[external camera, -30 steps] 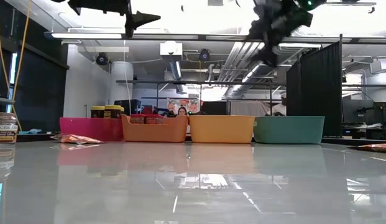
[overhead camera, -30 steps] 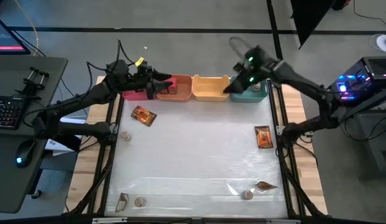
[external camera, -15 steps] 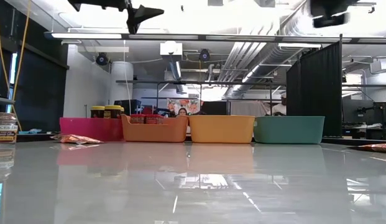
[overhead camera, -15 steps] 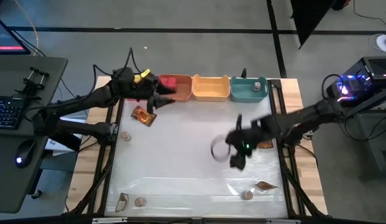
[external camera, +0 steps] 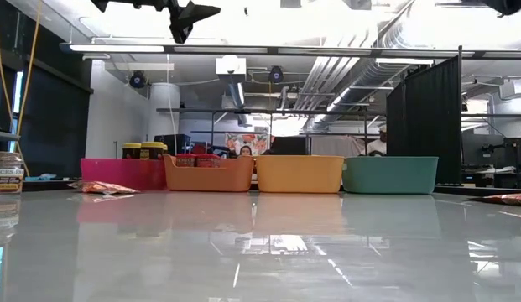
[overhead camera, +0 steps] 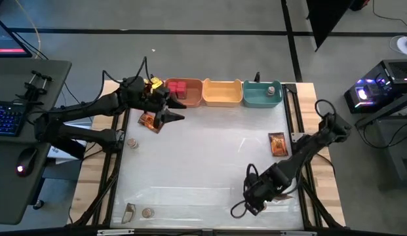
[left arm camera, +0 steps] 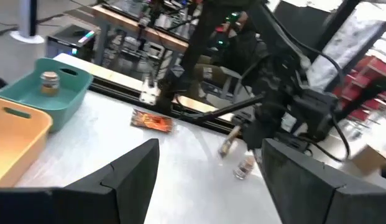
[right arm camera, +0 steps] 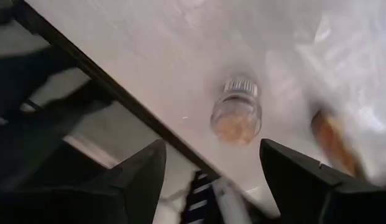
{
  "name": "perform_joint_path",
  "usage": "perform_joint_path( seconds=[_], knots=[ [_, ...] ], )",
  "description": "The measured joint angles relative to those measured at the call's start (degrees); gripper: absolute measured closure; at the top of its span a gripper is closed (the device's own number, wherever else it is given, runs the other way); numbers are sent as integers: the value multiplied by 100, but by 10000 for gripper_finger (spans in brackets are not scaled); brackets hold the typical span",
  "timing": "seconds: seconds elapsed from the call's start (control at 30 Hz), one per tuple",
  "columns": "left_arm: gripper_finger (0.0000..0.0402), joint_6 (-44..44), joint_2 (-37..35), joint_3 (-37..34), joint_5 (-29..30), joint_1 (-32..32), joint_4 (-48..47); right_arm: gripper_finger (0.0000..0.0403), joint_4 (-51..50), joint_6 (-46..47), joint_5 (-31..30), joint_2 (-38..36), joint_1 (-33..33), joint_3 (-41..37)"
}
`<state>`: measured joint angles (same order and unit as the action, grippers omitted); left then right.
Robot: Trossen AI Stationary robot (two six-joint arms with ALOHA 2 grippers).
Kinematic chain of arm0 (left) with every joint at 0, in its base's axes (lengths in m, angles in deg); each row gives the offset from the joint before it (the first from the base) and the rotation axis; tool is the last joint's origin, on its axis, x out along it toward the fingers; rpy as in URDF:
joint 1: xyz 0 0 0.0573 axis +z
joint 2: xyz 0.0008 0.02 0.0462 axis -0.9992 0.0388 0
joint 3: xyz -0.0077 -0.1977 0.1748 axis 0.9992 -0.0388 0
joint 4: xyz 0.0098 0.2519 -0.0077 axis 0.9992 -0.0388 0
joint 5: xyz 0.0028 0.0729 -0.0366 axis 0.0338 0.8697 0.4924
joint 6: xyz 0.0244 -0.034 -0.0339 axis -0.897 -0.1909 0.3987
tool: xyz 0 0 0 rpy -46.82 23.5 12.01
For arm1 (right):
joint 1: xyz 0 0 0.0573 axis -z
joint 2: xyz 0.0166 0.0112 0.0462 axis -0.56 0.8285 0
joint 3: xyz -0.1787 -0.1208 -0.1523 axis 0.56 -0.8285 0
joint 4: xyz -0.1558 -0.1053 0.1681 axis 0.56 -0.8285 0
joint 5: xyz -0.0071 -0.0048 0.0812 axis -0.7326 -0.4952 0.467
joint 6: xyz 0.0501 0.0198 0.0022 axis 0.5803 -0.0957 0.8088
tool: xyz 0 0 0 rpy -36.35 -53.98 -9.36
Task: Sort spices by type
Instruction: Put the bottom right brown seasoning bottle into the blue bin
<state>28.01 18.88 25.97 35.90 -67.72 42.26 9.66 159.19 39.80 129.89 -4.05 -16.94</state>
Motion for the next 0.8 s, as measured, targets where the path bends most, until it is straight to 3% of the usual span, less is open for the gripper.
perform_joint_path(
  seconds=[0.23, 0.47, 0.8],
  knots=[
    [133, 50, 0, 2, 531, 2, -4, 149, -228, -1114, -217, 332, -112, 0],
    [133, 207, 0, 2, 562, 2, -4, 149, -243, -1863, -84, 674, -198, 0],
    [133, 212, 0, 4, 864, 7, -12, 149, -187, -2143, 72, 788, -355, 0]
  ],
)
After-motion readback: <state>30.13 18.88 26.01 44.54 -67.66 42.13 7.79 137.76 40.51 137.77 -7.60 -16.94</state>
